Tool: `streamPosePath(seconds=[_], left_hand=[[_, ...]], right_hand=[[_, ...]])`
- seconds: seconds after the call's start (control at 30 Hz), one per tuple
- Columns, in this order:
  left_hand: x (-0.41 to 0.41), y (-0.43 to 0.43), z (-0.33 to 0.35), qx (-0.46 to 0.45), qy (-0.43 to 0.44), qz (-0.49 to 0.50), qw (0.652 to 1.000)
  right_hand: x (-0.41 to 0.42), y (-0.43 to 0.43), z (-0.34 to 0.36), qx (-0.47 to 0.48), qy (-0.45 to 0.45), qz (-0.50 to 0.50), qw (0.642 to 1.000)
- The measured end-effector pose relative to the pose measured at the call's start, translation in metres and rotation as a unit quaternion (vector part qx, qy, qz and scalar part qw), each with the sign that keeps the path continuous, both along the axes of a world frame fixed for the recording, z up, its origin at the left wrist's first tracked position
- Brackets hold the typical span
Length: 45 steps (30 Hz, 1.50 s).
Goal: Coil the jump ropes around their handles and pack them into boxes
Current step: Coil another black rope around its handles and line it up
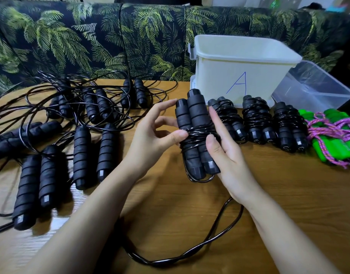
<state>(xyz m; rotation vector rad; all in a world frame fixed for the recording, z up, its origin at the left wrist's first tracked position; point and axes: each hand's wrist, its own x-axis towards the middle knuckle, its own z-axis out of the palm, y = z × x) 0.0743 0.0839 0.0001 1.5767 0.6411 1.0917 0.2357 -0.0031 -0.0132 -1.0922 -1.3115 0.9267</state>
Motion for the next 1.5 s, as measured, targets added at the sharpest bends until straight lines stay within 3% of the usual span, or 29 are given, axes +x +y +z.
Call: streamPosePath(seconds=[0.2,0.27,0.37,0.47,0.67,0.8,0.97,1.03,1.17,1.37,1.5], left_hand=[[-0.005,0.000,0.005,-0.027,0.030,-0.045,0.998],[-0.004,0.000,0.003,-0.030,0.031,-0.034,0.998],[-0.001,-0.002,0.003,-0.022,0.033,-0.002,0.999],[0.003,-0.005,0.003,-0.006,0.033,0.027,0.999],[0.007,-0.012,0.004,0.007,0.033,0.081,0.996],[0.008,-0.015,0.004,0.010,0.047,0.081,0.996],[0.010,-0.016,0.001,0.020,0.060,0.065,0.996],[0.008,-0.014,0.000,0.028,0.066,0.049,0.996],[0.004,-0.012,0.003,0.023,0.056,0.007,0.998],[-0.004,-0.001,0.003,-0.011,0.005,-0.020,1.000],[-0.003,0.001,0.000,-0.023,-0.010,-0.029,0.999]], right_hand=[[0.002,0.001,0.001,-0.018,0.070,-0.018,0.997],[0.002,0.001,0.003,-0.015,0.009,-0.051,0.999],[0.000,0.001,0.003,0.019,-0.153,-0.129,0.980],[0.000,0.002,-0.003,0.063,-0.283,-0.202,0.935],[-0.013,-0.005,0.000,0.046,-0.501,-0.230,0.833],[-0.017,-0.005,0.000,0.019,-0.566,-0.262,0.781],[-0.020,-0.005,0.002,0.021,-0.580,-0.294,0.759],[-0.017,-0.005,0.001,0.031,-0.572,-0.289,0.767],[-0.010,-0.006,-0.003,0.023,-0.512,-0.237,0.825],[-0.009,-0.005,-0.001,0.028,-0.309,-0.176,0.934],[-0.010,-0.004,0.000,0.047,-0.199,-0.132,0.970]])
